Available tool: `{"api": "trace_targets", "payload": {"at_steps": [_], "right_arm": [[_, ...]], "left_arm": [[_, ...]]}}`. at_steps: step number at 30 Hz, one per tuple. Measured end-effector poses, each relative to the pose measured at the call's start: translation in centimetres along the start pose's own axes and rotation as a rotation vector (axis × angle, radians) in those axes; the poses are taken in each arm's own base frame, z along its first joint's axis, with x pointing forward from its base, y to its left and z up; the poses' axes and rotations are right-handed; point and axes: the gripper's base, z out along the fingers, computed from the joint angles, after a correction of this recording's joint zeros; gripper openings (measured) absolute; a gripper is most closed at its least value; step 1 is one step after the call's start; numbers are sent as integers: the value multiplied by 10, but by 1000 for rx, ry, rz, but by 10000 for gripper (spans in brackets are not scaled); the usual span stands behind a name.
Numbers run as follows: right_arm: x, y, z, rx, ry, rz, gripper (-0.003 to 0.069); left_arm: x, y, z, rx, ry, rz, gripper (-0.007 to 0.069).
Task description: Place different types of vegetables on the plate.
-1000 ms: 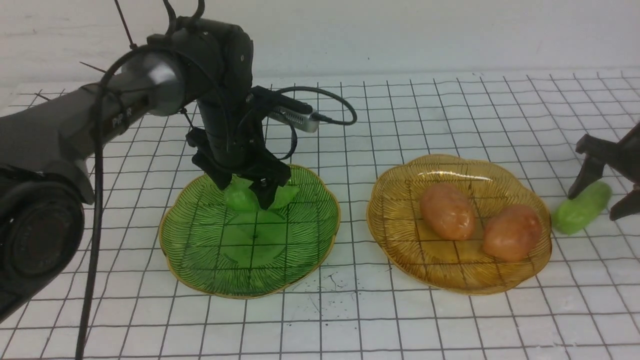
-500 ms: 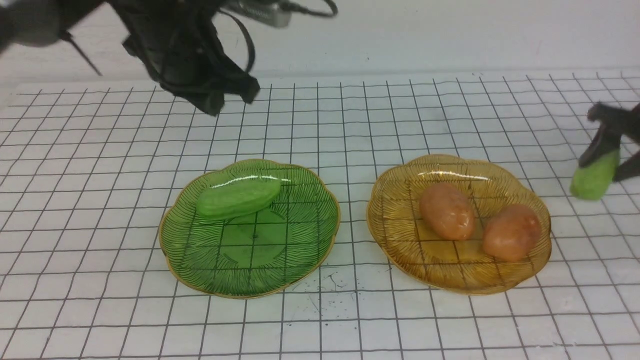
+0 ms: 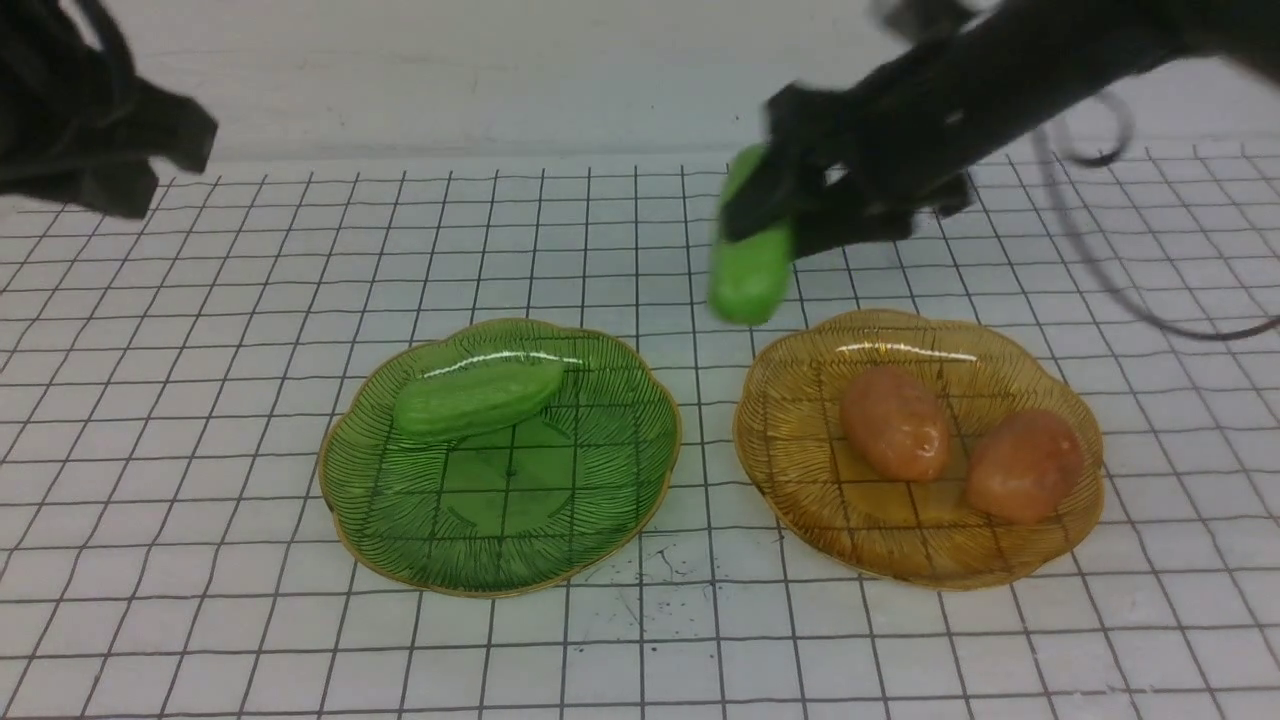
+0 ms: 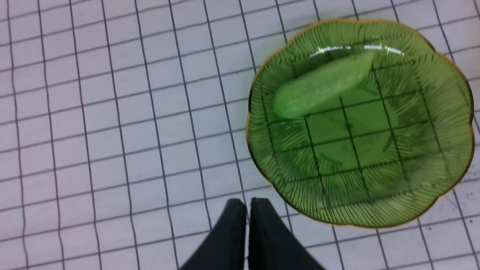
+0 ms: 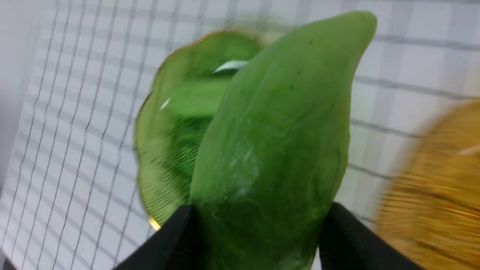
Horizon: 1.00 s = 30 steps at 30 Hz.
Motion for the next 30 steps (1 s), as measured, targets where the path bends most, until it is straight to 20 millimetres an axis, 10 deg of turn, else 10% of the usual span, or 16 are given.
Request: {"api": "trace_targets", "payload": {"at_steps": [7,18,21,30], "right_arm": [[27,13,113,-6,56,-16,382],[35,4,133,-36,142,33,575],[14,9,101,-41,195,-30,546],[-48,53,-58,152,-182,-211,85]], "left_arm": [[59,-6,-17,35,-60,-13,-8],[107,-8,-40,33,-132,-18,-8],[115,-7,-55,30,-187,-21,-8],[125,-7,-71,27,-247,-24,-8]]}}
